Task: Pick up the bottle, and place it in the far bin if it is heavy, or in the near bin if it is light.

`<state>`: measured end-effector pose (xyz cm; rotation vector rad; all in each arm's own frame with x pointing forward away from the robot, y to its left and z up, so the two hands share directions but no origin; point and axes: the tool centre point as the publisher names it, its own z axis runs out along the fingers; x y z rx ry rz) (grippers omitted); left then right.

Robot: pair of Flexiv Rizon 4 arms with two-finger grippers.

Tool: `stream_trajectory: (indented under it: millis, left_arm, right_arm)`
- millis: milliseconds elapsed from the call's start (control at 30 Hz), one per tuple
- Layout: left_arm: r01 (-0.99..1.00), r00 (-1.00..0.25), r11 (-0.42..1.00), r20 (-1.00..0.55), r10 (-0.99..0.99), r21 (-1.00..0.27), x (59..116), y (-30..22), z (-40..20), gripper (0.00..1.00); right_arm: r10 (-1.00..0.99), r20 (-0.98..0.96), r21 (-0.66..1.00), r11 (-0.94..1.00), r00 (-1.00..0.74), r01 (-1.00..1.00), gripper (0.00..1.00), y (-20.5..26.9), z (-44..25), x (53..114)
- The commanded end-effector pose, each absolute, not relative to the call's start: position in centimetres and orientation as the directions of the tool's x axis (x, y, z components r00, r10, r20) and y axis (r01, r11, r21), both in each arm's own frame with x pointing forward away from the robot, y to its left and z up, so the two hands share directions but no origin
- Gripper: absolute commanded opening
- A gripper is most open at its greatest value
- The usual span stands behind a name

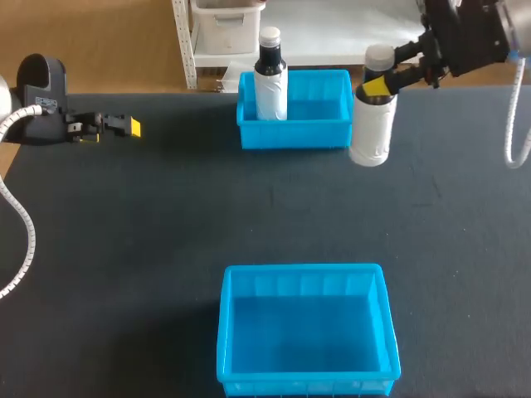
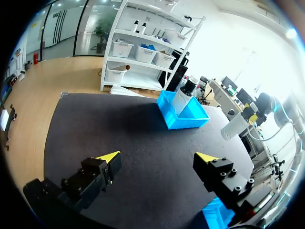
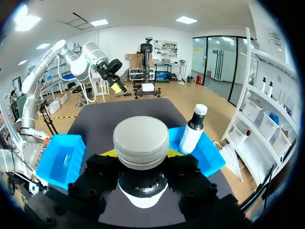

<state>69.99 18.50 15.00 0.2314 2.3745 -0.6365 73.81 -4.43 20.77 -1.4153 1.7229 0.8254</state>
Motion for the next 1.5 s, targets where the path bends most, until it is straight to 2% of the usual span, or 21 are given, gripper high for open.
stream_trajectory:
  millis: [33, 367, 900, 1500]
  left_arm:
    - [0.321, -0.767, 0.866, -0.642, 0.000, -0.383, 70.0, 18.5, 15.0, 1.00]
    - [0.321, -0.767, 0.866, -0.642, 0.000, -0.383, 70.0, 18.5, 15.0, 1.00]
    - [0.321, -0.767, 0.866, -0.642, 0.000, -0.383, 70.0, 18.5, 15.0, 1.00]
    - [0.321, -0.767, 0.866, -0.642, 0.000, -0.383, 70.0, 18.5, 15.0, 1.00]
  right_arm:
    - [-0.507, -0.854, 0.014, 0.202, -0.117, -0.979, 0.00, -5.4, 21.3, 73.4]
    - [-0.511, -0.849, 0.010, 0.239, -0.134, -0.971, 0.00, -7.5, 21.5, 75.5]
    - [-0.516, -0.849, -0.029, 0.259, -0.113, -0.965, 0.00, -8.2, 22.8, 82.8]
    - [-0.506, -0.861, -0.049, 0.175, -0.047, -0.983, 0.00, -3.7, 23.3, 89.3]
